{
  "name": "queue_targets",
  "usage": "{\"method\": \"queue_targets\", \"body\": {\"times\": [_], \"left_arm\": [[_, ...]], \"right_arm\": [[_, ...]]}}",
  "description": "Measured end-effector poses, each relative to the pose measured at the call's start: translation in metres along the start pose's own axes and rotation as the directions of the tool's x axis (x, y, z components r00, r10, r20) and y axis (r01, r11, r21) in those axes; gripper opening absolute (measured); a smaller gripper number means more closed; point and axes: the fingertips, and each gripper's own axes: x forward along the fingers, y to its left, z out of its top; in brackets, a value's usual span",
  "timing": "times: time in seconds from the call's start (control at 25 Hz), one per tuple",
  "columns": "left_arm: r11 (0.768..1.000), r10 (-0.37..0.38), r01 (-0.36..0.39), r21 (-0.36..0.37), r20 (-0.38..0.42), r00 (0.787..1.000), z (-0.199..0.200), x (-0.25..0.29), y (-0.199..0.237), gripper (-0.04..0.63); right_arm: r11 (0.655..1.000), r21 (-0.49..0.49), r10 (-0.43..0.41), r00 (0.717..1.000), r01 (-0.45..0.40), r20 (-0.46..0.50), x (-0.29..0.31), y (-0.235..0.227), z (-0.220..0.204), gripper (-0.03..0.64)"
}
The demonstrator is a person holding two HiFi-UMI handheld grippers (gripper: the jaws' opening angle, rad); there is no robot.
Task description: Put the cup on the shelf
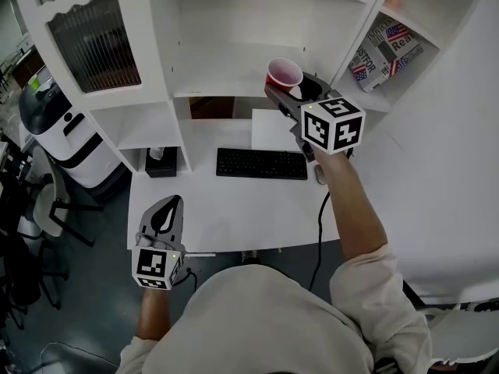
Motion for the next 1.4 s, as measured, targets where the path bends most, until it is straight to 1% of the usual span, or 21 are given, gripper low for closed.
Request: {"method": "queue_targets", "body": {"times": [0.36, 0.76, 1.08, 1.4], "left_arm": [[0.999, 0.028, -0.029, -0.019, -0.019, 0.999, -0.008, 0.009, 0.014, 0.004], [0.997, 0.063, -0.064, -0.039, -0.043, 0.997, -0.018, 0.016, 0.027, 0.003], [0.995, 0.081, -0.085, -0.053, -0.057, 0.995, -0.023, 0.021, 0.036, 0.004], [0.995, 0.082, -0.085, -0.058, -0.062, 0.995, -0.024, 0.027, 0.039, 0.005]], "right_arm": [[1.000, 0.004, 0.007, 0.999, -0.007, -0.054, 0.053, -0.017, -0.008, 0.275], [1.000, 0.025, 0.020, 0.996, -0.018, -0.092, 0.095, -0.032, -0.020, 0.275], [0.998, 0.048, 0.036, 0.992, -0.030, -0.121, 0.120, -0.037, -0.027, 0.275], [0.998, 0.061, 0.044, 0.988, -0.035, -0.151, 0.131, -0.039, -0.034, 0.275]]}}
